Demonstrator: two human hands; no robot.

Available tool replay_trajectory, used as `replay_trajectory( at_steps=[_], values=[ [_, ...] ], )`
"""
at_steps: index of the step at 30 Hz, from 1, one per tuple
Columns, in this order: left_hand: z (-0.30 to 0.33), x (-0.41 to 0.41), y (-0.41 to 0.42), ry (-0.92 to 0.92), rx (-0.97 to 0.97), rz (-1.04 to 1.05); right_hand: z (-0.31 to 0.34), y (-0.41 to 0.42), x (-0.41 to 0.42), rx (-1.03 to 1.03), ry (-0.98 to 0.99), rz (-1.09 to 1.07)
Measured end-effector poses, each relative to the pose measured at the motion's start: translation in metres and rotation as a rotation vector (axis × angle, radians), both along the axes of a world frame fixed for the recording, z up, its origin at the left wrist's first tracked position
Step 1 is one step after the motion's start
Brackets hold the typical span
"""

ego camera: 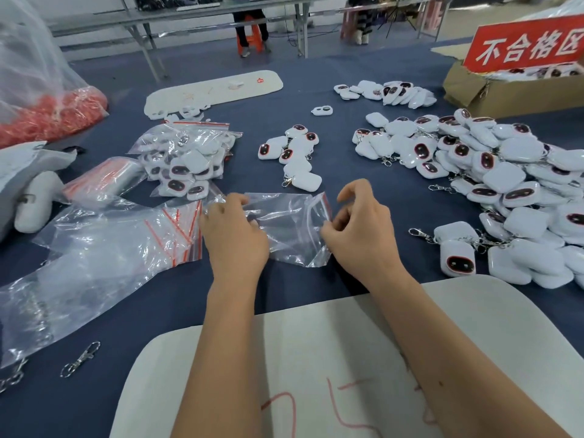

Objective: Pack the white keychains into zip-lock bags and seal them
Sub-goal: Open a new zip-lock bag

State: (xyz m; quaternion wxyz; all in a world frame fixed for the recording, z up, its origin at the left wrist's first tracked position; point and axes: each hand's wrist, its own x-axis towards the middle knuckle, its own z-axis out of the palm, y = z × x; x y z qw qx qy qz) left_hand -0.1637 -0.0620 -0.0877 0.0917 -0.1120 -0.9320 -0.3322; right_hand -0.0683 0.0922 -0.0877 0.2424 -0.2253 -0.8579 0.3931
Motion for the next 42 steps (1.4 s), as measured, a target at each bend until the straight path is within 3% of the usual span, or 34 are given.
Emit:
replay_trajectory(
  at_steps=[6, 12, 16, 19, 21, 25, 28, 33, 37, 42],
  values=[
    [0.005, 0.008, 0.001, -0.050, 0.021, 0.106, 0.004, -0.007, 0.002, 0.213, -0.055, -0.059],
    [0.009, 0.018, 0.010, 0.059, -0.004, 0.262, 0.008, -0.010, -0.004, 0.052, -0.077, -0.071],
    [0.008, 0.012, 0.014, 0.159, 0.091, -0.003, 0.005, -0.018, -0.005, 0.213, -0.077, -0.090],
    [-0.002, 0.009, 0.018, 0.066, -0.034, -0.210, 0.002, -0.011, -0.006, 0.151, 0.060, -0.065],
    [-0.007, 0.008, 0.019, -0.005, -0.176, -0.202, -0.001, -0.004, -0.005, 0.018, 0.136, -0.049],
    [-0.008, 0.008, 0.021, -0.107, -0.279, -0.102, -0.003, -0.004, -0.004, -0.152, 0.127, 0.016],
    [-0.006, 0.011, 0.021, -0.128, -0.312, -0.047, -0.002, -0.005, -0.005, -0.141, 0.101, 0.064],
    [0.000, 0.014, 0.025, -0.028, -0.085, 0.022, 0.004, -0.007, -0.005, -0.053, 0.048, 0.072],
    [0.004, 0.018, 0.030, 0.191, 0.136, -0.165, 0.008, -0.004, -0.004, 0.060, -0.024, 0.085],
    [-0.009, 0.010, 0.025, -0.052, -0.187, -0.262, 0.009, 0.009, 0.000, -0.091, -0.061, 0.186]
  ],
)
